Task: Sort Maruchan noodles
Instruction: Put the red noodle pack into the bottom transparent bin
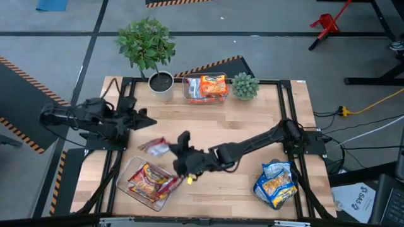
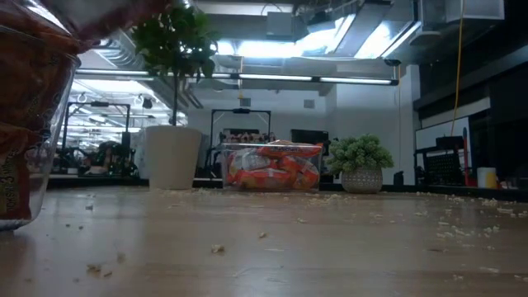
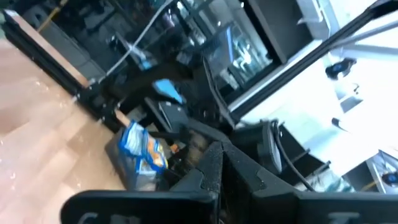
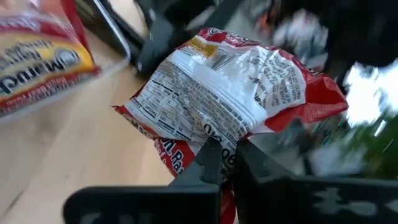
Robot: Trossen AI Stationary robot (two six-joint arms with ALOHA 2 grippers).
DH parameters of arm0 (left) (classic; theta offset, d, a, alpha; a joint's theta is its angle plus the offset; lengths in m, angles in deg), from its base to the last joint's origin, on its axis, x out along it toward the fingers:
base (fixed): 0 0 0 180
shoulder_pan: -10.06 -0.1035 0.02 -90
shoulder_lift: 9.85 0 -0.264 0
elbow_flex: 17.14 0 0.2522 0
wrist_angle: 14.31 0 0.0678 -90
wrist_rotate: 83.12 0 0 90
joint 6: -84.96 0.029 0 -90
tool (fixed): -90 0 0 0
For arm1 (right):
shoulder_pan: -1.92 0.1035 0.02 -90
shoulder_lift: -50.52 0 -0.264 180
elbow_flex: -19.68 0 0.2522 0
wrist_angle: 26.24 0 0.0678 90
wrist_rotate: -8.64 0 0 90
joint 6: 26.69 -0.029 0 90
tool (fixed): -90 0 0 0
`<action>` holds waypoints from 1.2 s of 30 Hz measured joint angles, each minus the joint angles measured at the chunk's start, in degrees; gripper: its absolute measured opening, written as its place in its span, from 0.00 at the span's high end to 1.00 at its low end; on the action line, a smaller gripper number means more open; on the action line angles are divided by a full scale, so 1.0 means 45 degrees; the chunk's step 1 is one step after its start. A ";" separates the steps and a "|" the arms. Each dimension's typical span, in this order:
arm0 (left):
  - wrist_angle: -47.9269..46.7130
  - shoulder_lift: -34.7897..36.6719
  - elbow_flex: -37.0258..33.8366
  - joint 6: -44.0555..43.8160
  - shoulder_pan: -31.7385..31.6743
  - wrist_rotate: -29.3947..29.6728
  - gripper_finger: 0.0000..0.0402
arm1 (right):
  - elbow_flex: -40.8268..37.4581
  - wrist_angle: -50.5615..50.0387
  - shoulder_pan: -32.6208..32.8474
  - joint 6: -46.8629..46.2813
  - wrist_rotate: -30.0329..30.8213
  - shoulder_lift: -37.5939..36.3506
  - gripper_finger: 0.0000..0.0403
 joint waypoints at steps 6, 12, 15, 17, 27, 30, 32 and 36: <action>-0.0262 0.0493 0.0010 -0.0008 0.0007 0.0371 1.00 | 0.0008 0.2192 0.0499 0.4091 -0.0230 0.0653 1.00; -0.0275 0.0491 0.0010 -0.0100 0.0010 0.0375 1.00 | 0.0000 0.4169 0.0633 0.7349 -0.0195 0.1738 1.00; -0.0296 0.0483 0.0010 -0.0109 0.0010 0.0374 1.00 | -0.0005 0.5581 0.0643 0.8767 -0.0145 0.2175 1.00; -0.0296 0.0483 0.0010 -0.0109 0.0010 0.0376 1.00 | -0.0004 0.6362 0.0643 0.9535 -0.0261 0.2330 1.00; -0.0739 0.0478 0.0010 -0.0104 0.0010 0.0350 1.00 | 0.0611 0.6472 0.0609 1.1743 -0.2355 0.2550 1.00; -0.1227 0.0483 0.0010 -0.0101 0.0018 0.0371 1.00 | 0.0612 0.6391 0.0545 1.1791 -0.2488 0.2648 1.00; -0.1436 0.0478 0.0010 -0.0100 0.0019 0.0371 1.00 | 0.0607 0.6319 0.0495 1.1919 -0.2613 0.2762 1.00; -0.1462 0.0483 0.0010 -0.0100 0.0015 0.0371 1.00 | 0.0607 0.6838 0.0408 1.2765 -0.3007 0.3115 1.00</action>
